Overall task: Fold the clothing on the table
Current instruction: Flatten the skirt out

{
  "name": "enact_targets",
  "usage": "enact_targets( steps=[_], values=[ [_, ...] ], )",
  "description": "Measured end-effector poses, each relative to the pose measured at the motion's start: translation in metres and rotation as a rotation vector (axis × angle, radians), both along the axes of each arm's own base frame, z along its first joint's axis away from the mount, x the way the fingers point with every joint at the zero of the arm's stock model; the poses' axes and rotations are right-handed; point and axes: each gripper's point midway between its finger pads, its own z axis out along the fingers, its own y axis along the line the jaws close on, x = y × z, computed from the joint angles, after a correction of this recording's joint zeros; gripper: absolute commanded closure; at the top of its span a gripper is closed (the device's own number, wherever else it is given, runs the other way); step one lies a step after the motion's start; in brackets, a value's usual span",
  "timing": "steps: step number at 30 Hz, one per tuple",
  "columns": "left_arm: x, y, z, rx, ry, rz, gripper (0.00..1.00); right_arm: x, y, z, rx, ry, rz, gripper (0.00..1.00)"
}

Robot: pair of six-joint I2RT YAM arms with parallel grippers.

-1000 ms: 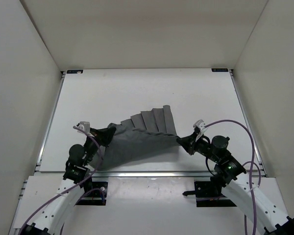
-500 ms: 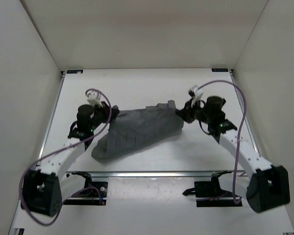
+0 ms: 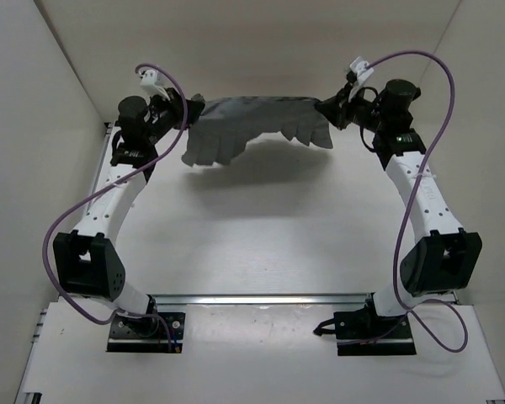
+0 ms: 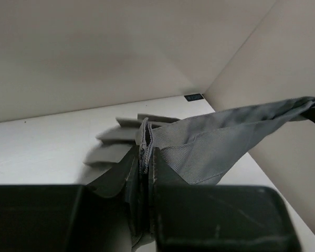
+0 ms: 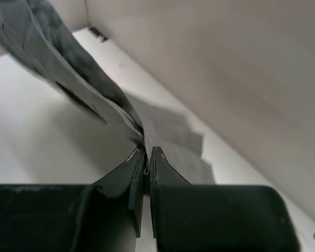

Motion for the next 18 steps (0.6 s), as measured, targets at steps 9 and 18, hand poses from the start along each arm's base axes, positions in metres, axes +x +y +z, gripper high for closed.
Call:
enact_targets(
  steps=[9,18],
  values=[
    [-0.067,-0.007,-0.207,0.055,0.366,-0.023,0.94,-0.054,0.006,-0.199,-0.015,0.4,0.036,1.0],
    [-0.172,-0.009,-0.316,0.084,0.652,-0.035,0.18,-0.176,0.046,-0.31,-0.112,0.665,0.096,0.43]
  ],
)
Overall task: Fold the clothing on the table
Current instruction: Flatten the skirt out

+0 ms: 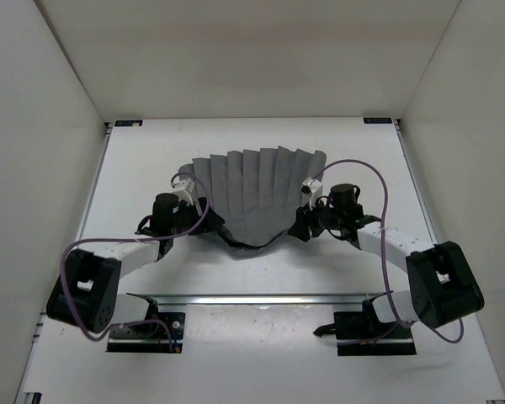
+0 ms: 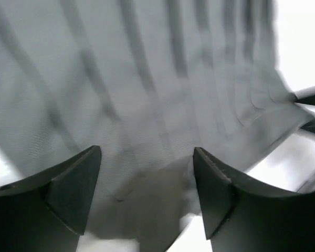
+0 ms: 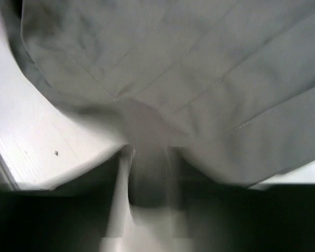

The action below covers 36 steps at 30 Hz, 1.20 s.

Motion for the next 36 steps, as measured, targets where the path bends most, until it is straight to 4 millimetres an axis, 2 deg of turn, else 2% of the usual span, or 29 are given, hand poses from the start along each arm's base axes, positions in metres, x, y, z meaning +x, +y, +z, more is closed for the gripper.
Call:
enact_targets(
  steps=[3,6,9,13,21,26,30,31,32,33,36],
  values=[
    [-0.007,-0.013,0.025,-0.002,-0.078,-0.042,0.15,-0.014,-0.001,-0.004,-0.036,-0.011,-0.025,0.32],
    [-0.015,-0.008,0.042,-0.006,-0.141,-0.022,0.18,-0.034,-0.004,-0.006,-0.07,-0.05,-0.036,0.31],
    [-0.026,0.004,0.043,0.002,-0.148,0.031,0.21,-0.042,-0.005,-0.001,-0.067,-0.085,-0.034,0.33],
    [-0.037,0.021,0.032,0.051,-0.095,0.095,0.3,-0.037,-0.009,0.0,-0.092,-0.121,-0.06,0.35],
    [-0.074,0.036,-0.016,0.229,0.114,0.082,0.27,-0.054,-0.004,-0.025,-0.218,-0.114,-0.037,0.36],
    [-0.09,0.037,-0.027,0.269,0.173,0.053,0.27,-0.053,-0.014,-0.032,-0.246,-0.082,-0.101,0.38],
    [-0.096,0.031,-0.028,0.277,0.173,0.02,0.29,-0.048,-0.025,-0.031,-0.242,-0.054,-0.181,0.4],
    [-0.097,0.029,-0.028,0.278,0.174,0.013,0.33,-0.048,-0.027,-0.031,-0.238,-0.044,-0.199,0.4],
    [-0.098,0.028,-0.028,0.277,0.175,0.008,0.45,-0.047,-0.028,-0.031,-0.235,-0.034,-0.218,0.4],
    [-0.1,0.027,-0.029,0.275,0.18,0.004,0.63,-0.047,-0.03,-0.032,-0.234,-0.02,-0.235,0.4],
    [-0.107,0.027,-0.036,0.272,0.202,-0.003,0.87,-0.049,-0.032,-0.035,-0.237,0.022,-0.269,0.41]
  ],
)
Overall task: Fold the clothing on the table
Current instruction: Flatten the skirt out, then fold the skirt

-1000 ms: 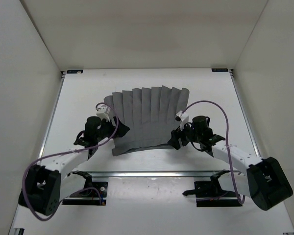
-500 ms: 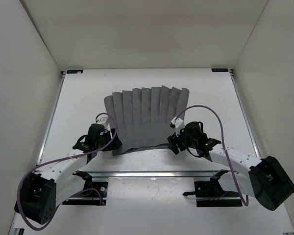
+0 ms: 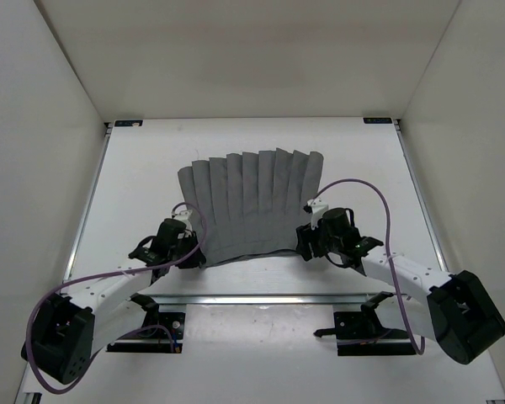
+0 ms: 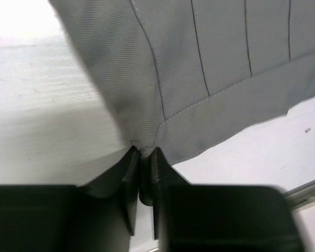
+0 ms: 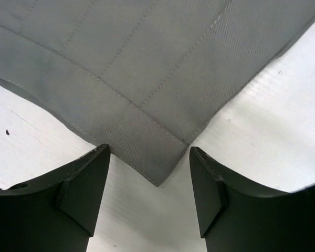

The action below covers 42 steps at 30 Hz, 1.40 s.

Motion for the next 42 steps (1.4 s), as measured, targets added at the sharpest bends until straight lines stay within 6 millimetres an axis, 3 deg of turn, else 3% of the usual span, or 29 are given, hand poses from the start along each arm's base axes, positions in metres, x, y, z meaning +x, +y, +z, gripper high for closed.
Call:
enact_targets(
  steps=[5,8,9,10,16,21,28,31,35,38,42],
  values=[
    [0.0,0.0,0.0,-0.01,-0.002,0.001,0.99,-0.003,-0.002,-0.01,0.0,0.064,-0.048,0.43],
    [0.001,0.0,0.0,-0.017,-0.003,0.006,1.0,-0.004,-0.005,-0.015,-0.004,0.093,-0.073,0.63],
    [0.0,0.0,0.0,-0.018,-0.003,0.006,1.0,-0.004,-0.005,-0.015,-0.002,0.103,-0.082,0.85],
    [0.0,0.0,0.0,-0.018,-0.003,0.005,1.0,-0.004,-0.005,-0.015,-0.003,0.107,-0.085,1.0],
    [-0.001,0.0,0.001,-0.021,-0.006,0.002,1.0,-0.013,0.0,-0.013,0.025,0.147,-0.108,1.0],
    [-0.01,-0.006,0.016,-0.051,-0.017,-0.029,1.0,-0.025,-0.005,0.018,0.095,0.143,-0.127,1.0],
    [-0.008,-0.018,0.074,-0.152,-0.101,-0.056,1.0,-0.025,-0.016,0.093,0.249,0.059,-0.14,1.0],
    [-0.002,-0.023,0.113,-0.198,-0.17,-0.06,1.0,-0.034,-0.012,0.106,0.275,0.074,-0.102,1.0],
    [0.0,-0.027,0.151,-0.251,-0.227,-0.071,1.0,-0.057,-0.004,0.117,0.299,0.1,-0.034,1.0],
    [0.002,-0.026,0.161,-0.266,-0.24,-0.064,1.0,-0.061,-0.008,0.13,0.32,0.086,-0.035,1.0],
    [0.018,-0.015,0.16,-0.263,-0.242,0.001,1.0,-0.041,-0.032,0.141,0.333,0.044,-0.128,1.0]
  ],
)
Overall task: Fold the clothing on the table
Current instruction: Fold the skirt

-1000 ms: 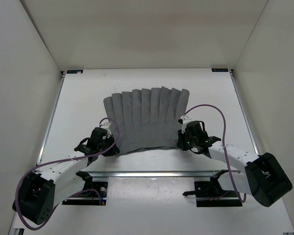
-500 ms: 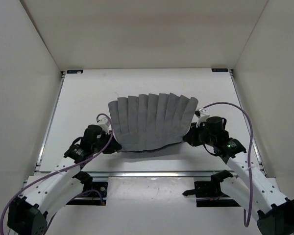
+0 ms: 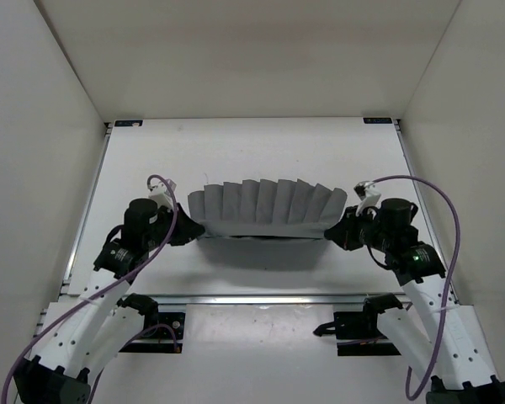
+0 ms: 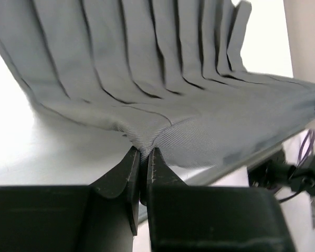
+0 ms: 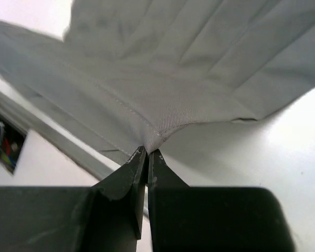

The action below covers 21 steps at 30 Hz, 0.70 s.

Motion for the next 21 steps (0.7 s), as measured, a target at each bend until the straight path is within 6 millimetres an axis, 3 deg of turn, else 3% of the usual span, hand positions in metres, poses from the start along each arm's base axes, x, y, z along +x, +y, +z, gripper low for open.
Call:
enact_targets(
  steps=[3,7,13,14,15,16,18,19,21],
  values=[
    [0.018,-0.001,-0.001,-0.023,0.004,0.027,1.0,0.019,-0.013,0.003,0.03,0.004,-0.058,1.0],
    [0.051,-0.008,-0.016,-0.026,0.04,0.046,1.0,0.054,-0.016,-0.01,0.029,0.06,-0.087,1.0],
    [0.136,-0.006,-0.029,-0.017,0.088,0.126,1.0,0.127,-0.01,-0.029,-0.002,0.098,-0.108,1.0],
    [0.154,-0.008,-0.028,-0.02,0.086,0.133,0.95,0.142,-0.012,-0.03,0.0,0.09,-0.121,1.0],
    [0.172,-0.01,-0.028,-0.027,0.083,0.137,0.7,0.155,-0.014,-0.031,0.005,0.084,-0.134,0.97],
    [0.187,-0.012,-0.028,-0.031,0.079,0.133,0.51,0.169,-0.017,-0.031,0.011,0.077,-0.148,0.82],
    [0.221,-0.017,-0.03,-0.057,0.076,0.136,0.44,0.201,-0.025,-0.032,0.017,0.058,-0.179,0.56],
    [0.237,-0.018,-0.033,-0.073,0.073,0.138,0.31,0.218,-0.031,-0.032,0.017,0.047,-0.199,0.5],
    [0.261,-0.016,-0.044,-0.11,0.086,0.144,0.31,0.246,-0.039,-0.034,0.0,0.018,-0.222,0.46]
  ],
)
